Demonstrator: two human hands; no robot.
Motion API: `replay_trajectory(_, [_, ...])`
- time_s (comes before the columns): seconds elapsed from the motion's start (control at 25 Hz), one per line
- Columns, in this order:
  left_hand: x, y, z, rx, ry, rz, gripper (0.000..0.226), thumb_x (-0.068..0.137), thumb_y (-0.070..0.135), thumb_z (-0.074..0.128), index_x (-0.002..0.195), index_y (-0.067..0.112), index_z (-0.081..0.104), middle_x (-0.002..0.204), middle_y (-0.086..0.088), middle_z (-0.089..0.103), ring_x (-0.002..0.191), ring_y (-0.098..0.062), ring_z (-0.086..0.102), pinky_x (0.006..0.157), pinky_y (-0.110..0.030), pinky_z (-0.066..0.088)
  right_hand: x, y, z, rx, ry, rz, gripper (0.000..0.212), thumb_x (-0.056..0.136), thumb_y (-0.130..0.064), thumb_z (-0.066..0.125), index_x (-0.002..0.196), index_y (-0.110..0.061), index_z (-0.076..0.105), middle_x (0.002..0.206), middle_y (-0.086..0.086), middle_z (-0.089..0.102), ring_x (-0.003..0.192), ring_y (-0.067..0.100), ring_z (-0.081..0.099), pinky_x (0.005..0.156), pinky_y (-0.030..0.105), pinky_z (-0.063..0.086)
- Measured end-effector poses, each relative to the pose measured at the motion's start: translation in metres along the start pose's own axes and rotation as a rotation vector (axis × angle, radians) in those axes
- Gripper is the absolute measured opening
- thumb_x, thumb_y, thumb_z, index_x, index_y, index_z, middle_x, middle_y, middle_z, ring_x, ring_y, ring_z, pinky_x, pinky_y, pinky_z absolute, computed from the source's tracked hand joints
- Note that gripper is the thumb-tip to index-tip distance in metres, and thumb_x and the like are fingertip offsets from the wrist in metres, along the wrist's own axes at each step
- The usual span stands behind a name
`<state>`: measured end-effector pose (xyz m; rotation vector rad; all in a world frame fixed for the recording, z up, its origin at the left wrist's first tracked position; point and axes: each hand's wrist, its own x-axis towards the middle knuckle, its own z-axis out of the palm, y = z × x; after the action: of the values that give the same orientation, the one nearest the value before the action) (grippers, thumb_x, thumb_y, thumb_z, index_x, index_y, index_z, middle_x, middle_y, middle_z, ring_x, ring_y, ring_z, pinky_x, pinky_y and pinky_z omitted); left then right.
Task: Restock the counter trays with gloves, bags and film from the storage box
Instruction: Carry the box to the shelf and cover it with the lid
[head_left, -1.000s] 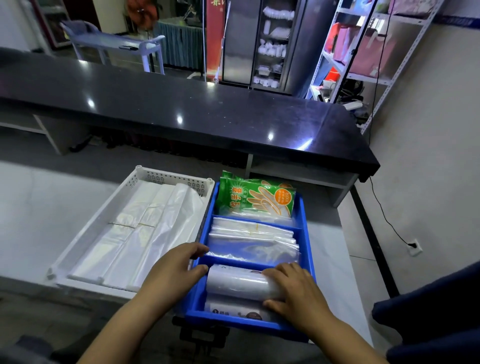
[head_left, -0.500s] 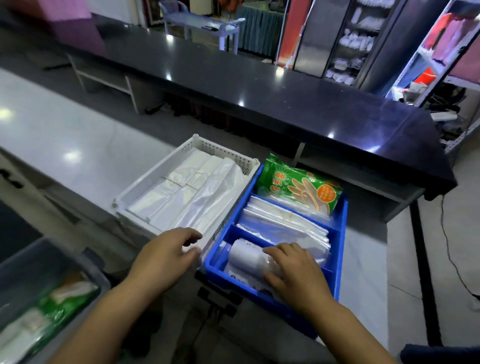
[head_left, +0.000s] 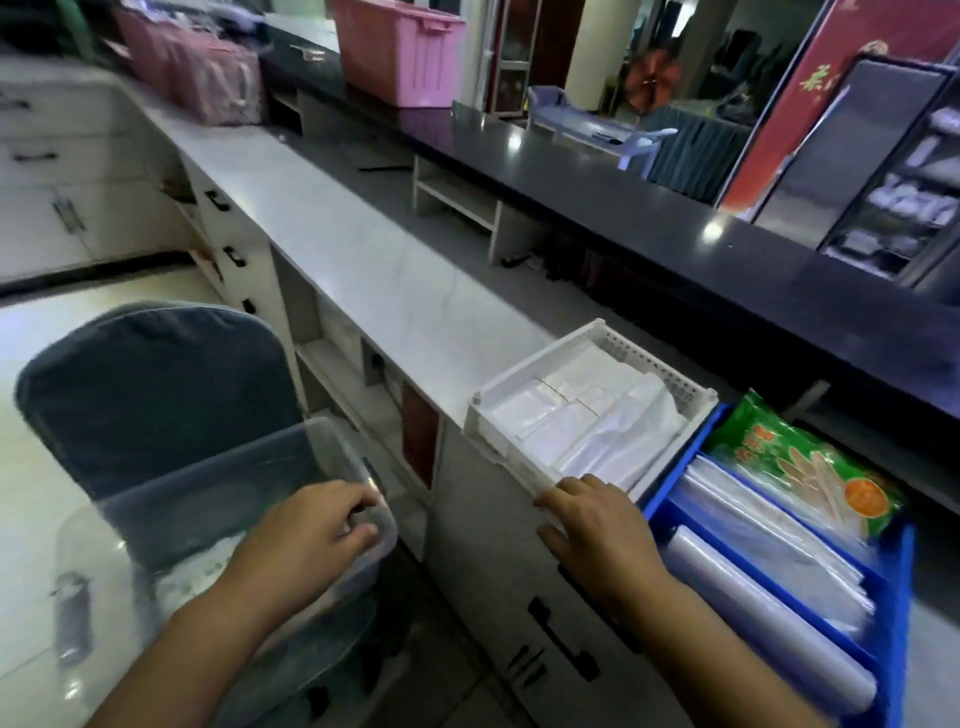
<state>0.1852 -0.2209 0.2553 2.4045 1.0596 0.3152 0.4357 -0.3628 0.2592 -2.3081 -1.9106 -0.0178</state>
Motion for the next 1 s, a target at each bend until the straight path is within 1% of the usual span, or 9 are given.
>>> replay_trajectory(0.08, [-0.018, -0.051, -0.026, 0.057, 0.021, -0.027, 0.022, 0.086, 0.034, 0.058, 0.108, 0.033, 0.061, 0.106, 0.01, 0.063, 0.101, -0.01, 0.057, 0.08, -0.029, 0.046, 0.025, -0.048, 0.012, -0.002, 0.012, -0.019, 0.033, 0.089, -0.037, 0.051, 0.121, -0.029, 0.054, 0.118, -0.003, 0.06, 0.108, 0.018, 0.053, 0.086, 0.033, 0.044])
replay_trajectory(0.2, [-0.044, -0.135, -0.064, 0.146, 0.077, -0.111, 0.027, 0.086, 0.035, 0.058, 0.112, 0.03, 0.06, 0.113, 0.008, 0.064, 0.105, -0.014, 0.058, 0.08, -0.029, 0.046, 0.06, -0.127, 0.038, 0.006, -0.047, -0.048, 0.033, 0.089, -0.038, 0.05, 0.121, -0.029, 0.054, 0.116, -0.002, 0.06, 0.107, 0.02, 0.053, 0.084, 0.033, 0.045])
replay_trajectory(0.32, [-0.063, -0.204, -0.09, 0.154, 0.083, -0.201, 0.031, 0.087, 0.037, 0.056, 0.117, 0.03, 0.059, 0.12, 0.007, 0.063, 0.107, -0.015, 0.058, 0.081, -0.028, 0.048, 0.087, -0.187, 0.068, 0.045, -0.092, -0.047, 0.03, 0.089, -0.036, 0.05, 0.117, -0.027, 0.057, 0.113, -0.003, 0.06, 0.103, 0.018, 0.053, 0.08, 0.032, 0.048])
replay_trajectory(0.44, [-0.071, -0.255, -0.104, 0.136, 0.059, -0.263, 0.031, 0.088, 0.036, 0.055, 0.118, 0.028, 0.06, 0.121, 0.007, 0.064, 0.106, -0.015, 0.059, 0.082, -0.029, 0.049, 0.102, -0.23, 0.098, 0.079, -0.164, -0.003, 0.027, 0.089, -0.035, 0.05, 0.112, -0.023, 0.059, 0.111, -0.001, 0.062, 0.101, 0.019, 0.054, 0.08, 0.035, 0.05])
replay_trajectory(0.52, [-0.067, -0.277, -0.108, 0.119, 0.036, -0.279, 0.03, 0.088, 0.036, 0.055, 0.117, 0.029, 0.061, 0.12, 0.007, 0.064, 0.104, -0.014, 0.06, 0.082, -0.03, 0.051, 0.106, -0.244, 0.113, 0.114, -0.204, 0.057, 0.026, 0.089, -0.037, 0.05, 0.109, -0.024, 0.06, 0.109, -0.001, 0.063, 0.1, 0.018, 0.055, 0.079, 0.035, 0.051])
replay_trajectory(0.68, [-0.042, -0.304, -0.103, 0.115, 0.005, -0.253, 0.031, 0.088, 0.034, 0.056, 0.117, 0.028, 0.061, 0.119, 0.007, 0.064, 0.104, -0.015, 0.06, 0.079, -0.028, 0.049, 0.121, -0.242, 0.136, 0.185, -0.227, 0.145, 0.022, 0.087, -0.035, 0.054, 0.107, -0.027, 0.061, 0.105, -0.005, 0.063, 0.095, 0.013, 0.057, 0.074, 0.03, 0.053])
replay_trajectory(0.84, [-0.006, -0.328, -0.094, 0.181, -0.049, -0.228, 0.032, 0.088, 0.035, 0.054, 0.119, 0.028, 0.059, 0.121, 0.006, 0.063, 0.108, -0.016, 0.058, 0.084, -0.028, 0.048, 0.152, -0.234, 0.166, 0.234, -0.236, 0.211, 0.022, 0.087, -0.035, 0.055, 0.106, -0.026, 0.064, 0.1, -0.005, 0.064, 0.089, 0.011, 0.058, 0.069, 0.024, 0.048])
replay_trajectory(0.96, [0.025, -0.351, -0.096, 0.239, -0.084, -0.244, 0.033, 0.089, 0.033, 0.052, 0.121, 0.03, 0.057, 0.122, 0.007, 0.061, 0.11, -0.014, 0.056, 0.084, -0.027, 0.046, 0.182, -0.226, 0.188, 0.29, -0.272, 0.264, 0.02, 0.087, -0.036, 0.055, 0.101, -0.025, 0.064, 0.091, -0.009, 0.058, 0.083, 0.01, 0.054, 0.07, 0.026, 0.049])
replay_trajectory(1.0, [0.035, -0.358, -0.099, 0.245, -0.091, -0.251, 0.033, 0.089, 0.031, 0.051, 0.121, 0.029, 0.057, 0.121, 0.007, 0.061, 0.109, -0.014, 0.056, 0.083, -0.027, 0.046, 0.19, -0.225, 0.194, 0.294, -0.291, 0.271, 0.021, 0.087, -0.035, 0.055, 0.101, -0.025, 0.064, 0.091, -0.008, 0.059, 0.084, 0.01, 0.055, 0.072, 0.028, 0.05])
